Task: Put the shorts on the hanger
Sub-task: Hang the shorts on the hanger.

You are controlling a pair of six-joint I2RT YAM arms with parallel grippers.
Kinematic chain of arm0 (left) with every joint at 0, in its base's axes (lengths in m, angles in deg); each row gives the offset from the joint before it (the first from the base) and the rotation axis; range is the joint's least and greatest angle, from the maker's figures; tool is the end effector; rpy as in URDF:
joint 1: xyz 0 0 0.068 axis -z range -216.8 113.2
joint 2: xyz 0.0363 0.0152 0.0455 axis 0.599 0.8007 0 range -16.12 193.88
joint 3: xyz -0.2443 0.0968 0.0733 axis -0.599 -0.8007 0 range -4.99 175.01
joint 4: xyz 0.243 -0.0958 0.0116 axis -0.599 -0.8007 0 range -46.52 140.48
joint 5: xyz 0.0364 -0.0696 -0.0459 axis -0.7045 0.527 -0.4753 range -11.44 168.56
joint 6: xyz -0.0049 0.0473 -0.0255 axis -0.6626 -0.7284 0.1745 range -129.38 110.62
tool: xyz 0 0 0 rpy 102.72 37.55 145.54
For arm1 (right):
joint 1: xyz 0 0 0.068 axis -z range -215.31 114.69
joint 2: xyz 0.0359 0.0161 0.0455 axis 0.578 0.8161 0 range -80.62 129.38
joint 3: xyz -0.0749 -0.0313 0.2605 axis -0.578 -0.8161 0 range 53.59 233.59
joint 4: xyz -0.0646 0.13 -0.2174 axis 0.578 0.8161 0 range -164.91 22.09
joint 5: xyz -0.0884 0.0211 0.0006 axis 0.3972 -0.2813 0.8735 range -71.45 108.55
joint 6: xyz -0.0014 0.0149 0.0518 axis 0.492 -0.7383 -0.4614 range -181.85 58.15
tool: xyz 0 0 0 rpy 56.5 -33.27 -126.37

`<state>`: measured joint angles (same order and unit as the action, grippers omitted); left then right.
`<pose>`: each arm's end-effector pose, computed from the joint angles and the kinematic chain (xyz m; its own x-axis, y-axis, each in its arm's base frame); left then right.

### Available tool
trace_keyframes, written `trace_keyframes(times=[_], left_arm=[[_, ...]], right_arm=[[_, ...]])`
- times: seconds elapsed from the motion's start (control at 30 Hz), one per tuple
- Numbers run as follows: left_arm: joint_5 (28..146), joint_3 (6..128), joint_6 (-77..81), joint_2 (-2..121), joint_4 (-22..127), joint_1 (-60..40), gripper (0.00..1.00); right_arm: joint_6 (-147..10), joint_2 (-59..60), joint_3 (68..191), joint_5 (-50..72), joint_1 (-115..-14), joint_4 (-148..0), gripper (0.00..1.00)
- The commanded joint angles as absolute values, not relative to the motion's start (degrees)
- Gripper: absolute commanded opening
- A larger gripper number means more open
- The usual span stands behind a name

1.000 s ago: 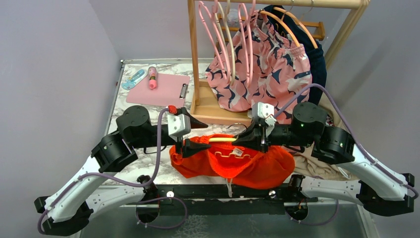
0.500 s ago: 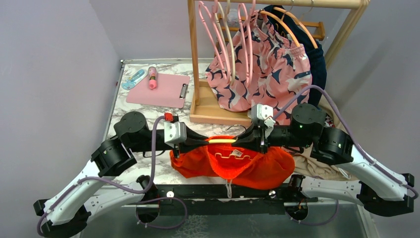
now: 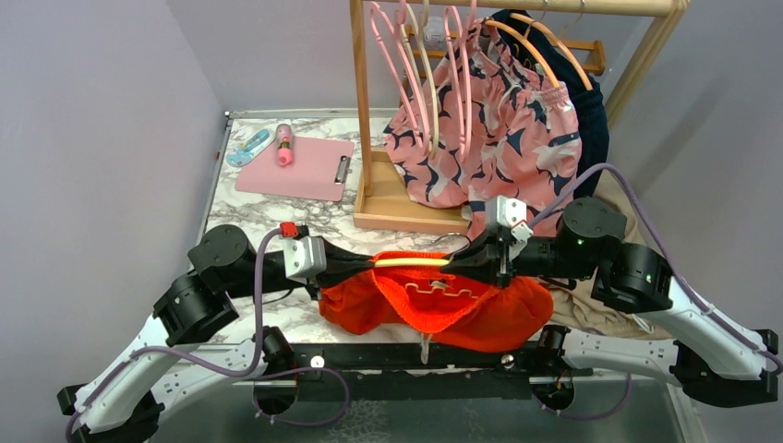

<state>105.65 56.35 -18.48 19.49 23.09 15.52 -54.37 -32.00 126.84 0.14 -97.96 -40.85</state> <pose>0.0518 -0.0936 0.4246 0.1379 0.0519 -0.9891 0.9733 0.1779 0.1450 0.0587 0.1379 0.4506 0.0538 -0.1651 -0.9848 -0.9873 0.1387 -0.0772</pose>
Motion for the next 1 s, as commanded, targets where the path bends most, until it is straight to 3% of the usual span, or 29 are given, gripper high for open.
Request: trace_keyframes(times=[0.0, 0.37, 0.4, 0.43, 0.5, 0.57, 0.77, 0.97], left_arm=[[102.0, 54.8, -17.9, 17.8, 19.0, 15.5, 0.0], [99.7, 54.2, -16.5, 14.8, 18.5, 15.5, 0.0], [99.7, 54.4, -16.3, 14.8, 18.4, 15.5, 0.03], [100.1, 54.8, -16.0, 14.8, 18.5, 15.5, 0.12], [101.6, 56.5, -14.9, 15.9, 20.0, 15.5, 0.39], [103.0, 58.7, -14.0, 16.8, 22.0, 15.5, 0.51], [104.9, 63.6, -14.7, 19.0, 25.9, 15.5, 0.62], [108.8, 66.6, -15.9, 24.0, 26.2, 15.5, 0.64]], right_arm=[[-55.5, -34.8, 127.8, 1.4, -98.0, -49.3, 0.01], [-56.5, -36.1, 127.1, 0.8, -98.0, -49.8, 0.01], [-56.5, -36.0, 127.1, 0.5, -98.0, -49.7, 0.01], [-56.6, -35.9, 127.2, 0.3, -98.0, -49.5, 0.01], [-56.4, -35.4, 127.4, -0.2, -98.0, -49.1, 0.01], [-56.2, -34.8, 127.7, -0.6, -98.0, -48.7, 0.01], [-55.9, -33.7, 128.1, -1.5, -98.0, -48.7, 0.01], [-55.1, -32.5, 128.6, -1.6, -98.0, -48.6, 0.01]])
